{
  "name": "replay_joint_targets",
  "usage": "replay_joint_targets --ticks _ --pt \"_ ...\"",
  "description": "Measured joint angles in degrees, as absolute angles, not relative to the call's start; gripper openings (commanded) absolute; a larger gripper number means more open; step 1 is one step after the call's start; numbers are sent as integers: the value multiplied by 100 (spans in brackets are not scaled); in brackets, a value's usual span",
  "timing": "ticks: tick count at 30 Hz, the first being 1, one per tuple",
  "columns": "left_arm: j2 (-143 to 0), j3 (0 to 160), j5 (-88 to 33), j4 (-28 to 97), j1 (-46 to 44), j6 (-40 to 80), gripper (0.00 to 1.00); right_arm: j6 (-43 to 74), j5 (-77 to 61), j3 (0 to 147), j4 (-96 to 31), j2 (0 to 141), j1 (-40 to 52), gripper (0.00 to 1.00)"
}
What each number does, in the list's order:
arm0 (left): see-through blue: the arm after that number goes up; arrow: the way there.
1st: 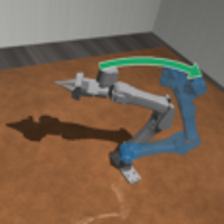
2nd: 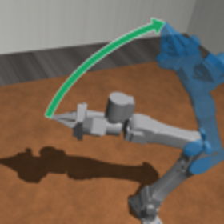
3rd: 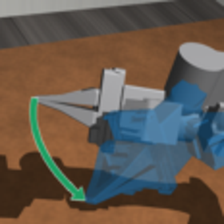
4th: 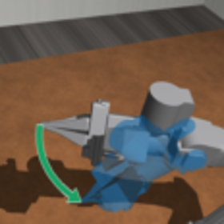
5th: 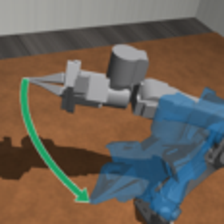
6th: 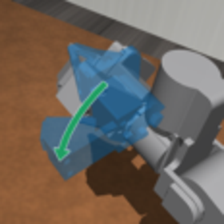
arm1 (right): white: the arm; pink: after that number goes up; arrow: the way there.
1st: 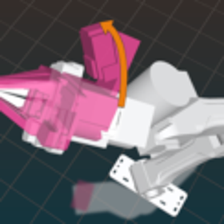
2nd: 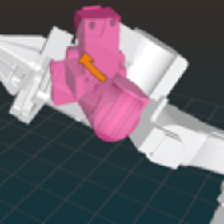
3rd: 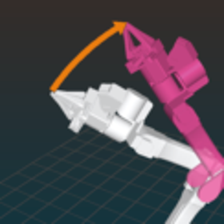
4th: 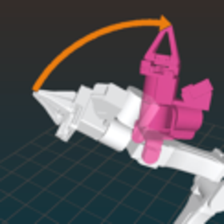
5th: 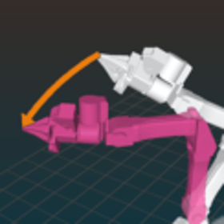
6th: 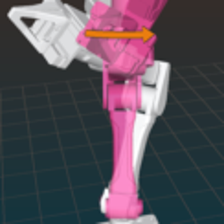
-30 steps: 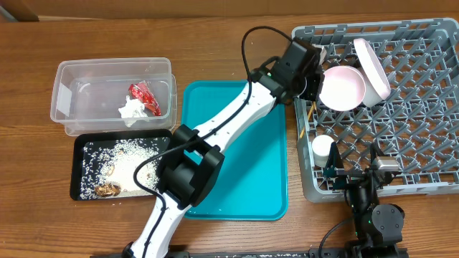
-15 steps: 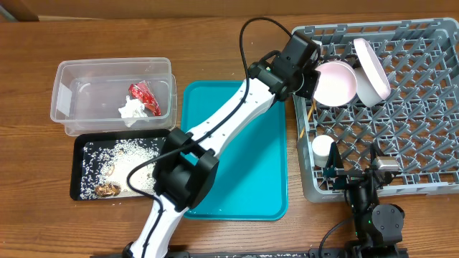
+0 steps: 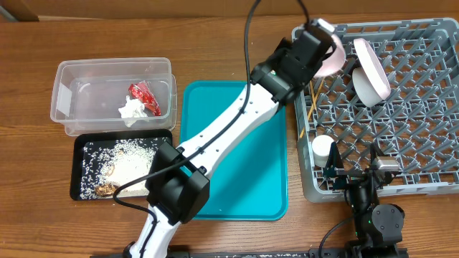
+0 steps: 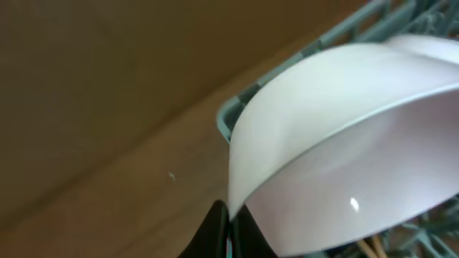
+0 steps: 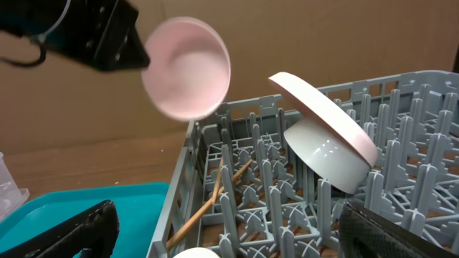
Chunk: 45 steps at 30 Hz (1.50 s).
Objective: Sort waste into correct bins and load items into the dishwasher
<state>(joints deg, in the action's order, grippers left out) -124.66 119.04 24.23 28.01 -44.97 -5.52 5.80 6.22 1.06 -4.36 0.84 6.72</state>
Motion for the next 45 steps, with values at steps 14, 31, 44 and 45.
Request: replay_joint_targets --ticks 14,31,44,45 --pt "-13069 11911 3424 2104 -4873 -3323 4 578 622 106 -440 84 672 100" --pt "-13290 11911 3291 1284 -4917 -4491 4 578 622 106 -440 84 672 100" --pt "-13356 11911 2928 1179 -4915 -4724 4 578 624 106 -436 84 672 100" --pt "-13384 11911 2906 1168 -4915 -4709 4 578 622 106 -438 84 672 100"
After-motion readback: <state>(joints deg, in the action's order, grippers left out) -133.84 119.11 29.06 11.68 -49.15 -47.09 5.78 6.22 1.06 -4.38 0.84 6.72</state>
